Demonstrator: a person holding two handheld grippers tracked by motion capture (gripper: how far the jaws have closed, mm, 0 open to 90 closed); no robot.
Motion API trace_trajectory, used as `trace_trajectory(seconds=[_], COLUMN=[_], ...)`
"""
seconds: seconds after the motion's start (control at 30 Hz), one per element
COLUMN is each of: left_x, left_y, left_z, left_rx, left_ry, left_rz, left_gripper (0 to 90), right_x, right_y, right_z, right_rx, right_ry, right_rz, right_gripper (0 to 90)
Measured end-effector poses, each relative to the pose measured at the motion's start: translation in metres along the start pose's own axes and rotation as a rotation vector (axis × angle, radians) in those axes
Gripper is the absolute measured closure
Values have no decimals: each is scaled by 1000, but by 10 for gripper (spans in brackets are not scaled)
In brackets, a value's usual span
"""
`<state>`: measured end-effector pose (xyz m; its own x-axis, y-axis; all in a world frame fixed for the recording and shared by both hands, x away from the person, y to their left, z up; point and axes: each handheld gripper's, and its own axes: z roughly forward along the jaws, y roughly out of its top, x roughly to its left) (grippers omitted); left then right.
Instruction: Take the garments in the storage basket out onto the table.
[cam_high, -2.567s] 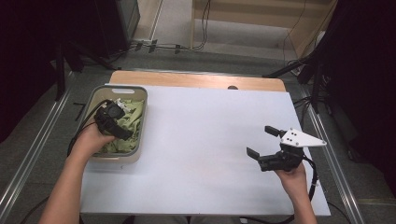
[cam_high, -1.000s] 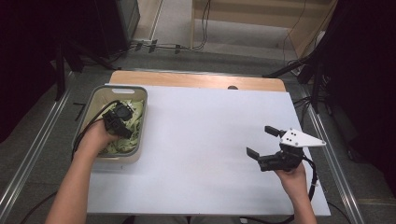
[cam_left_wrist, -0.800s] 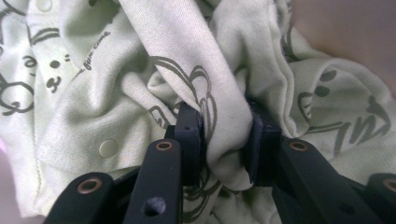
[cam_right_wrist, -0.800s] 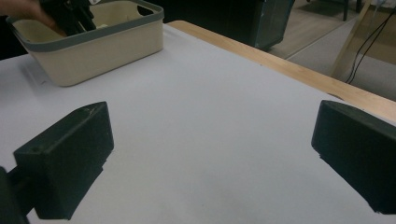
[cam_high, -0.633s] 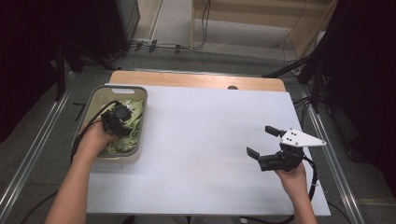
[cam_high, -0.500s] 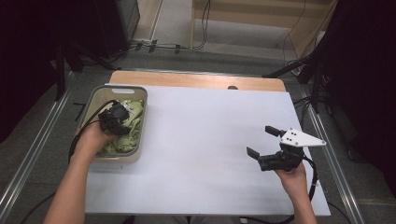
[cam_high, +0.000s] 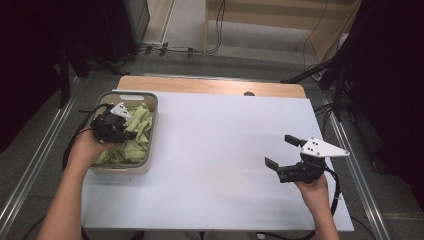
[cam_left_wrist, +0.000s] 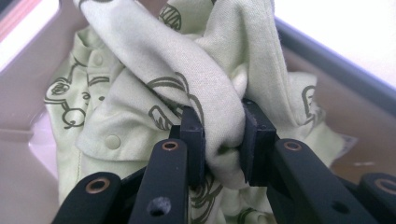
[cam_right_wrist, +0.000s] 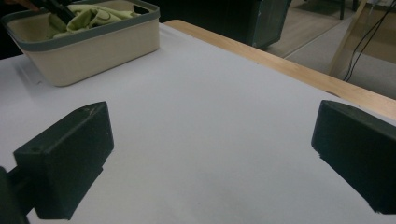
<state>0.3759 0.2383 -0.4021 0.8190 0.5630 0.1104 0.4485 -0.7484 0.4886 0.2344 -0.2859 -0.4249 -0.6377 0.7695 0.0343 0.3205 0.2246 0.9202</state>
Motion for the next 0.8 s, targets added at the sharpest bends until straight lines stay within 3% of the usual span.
trace_trajectory(seconds=[0.13, 0.3, 0.53, 0.8], left_x=[-1, -1, 0, -3], left_y=[-1, -2, -3, 4], left_z=[-5, -14, -30, -39], left_rx=[-36, -104, -249, -331], left_ry=[-8, -48, -121, -156], left_rz=[5, 11, 4, 24], left_gripper=[750, 752, 756, 757], right_x=[0, 0, -1, -1], right_y=[0, 0, -1, -1], right_z=[0, 0, 0, 0], right_rx=[1, 1, 0, -1], right_ry=[0, -2, -2, 0], right_rz=[2, 5, 5, 7], right_gripper=[0, 0, 0, 0])
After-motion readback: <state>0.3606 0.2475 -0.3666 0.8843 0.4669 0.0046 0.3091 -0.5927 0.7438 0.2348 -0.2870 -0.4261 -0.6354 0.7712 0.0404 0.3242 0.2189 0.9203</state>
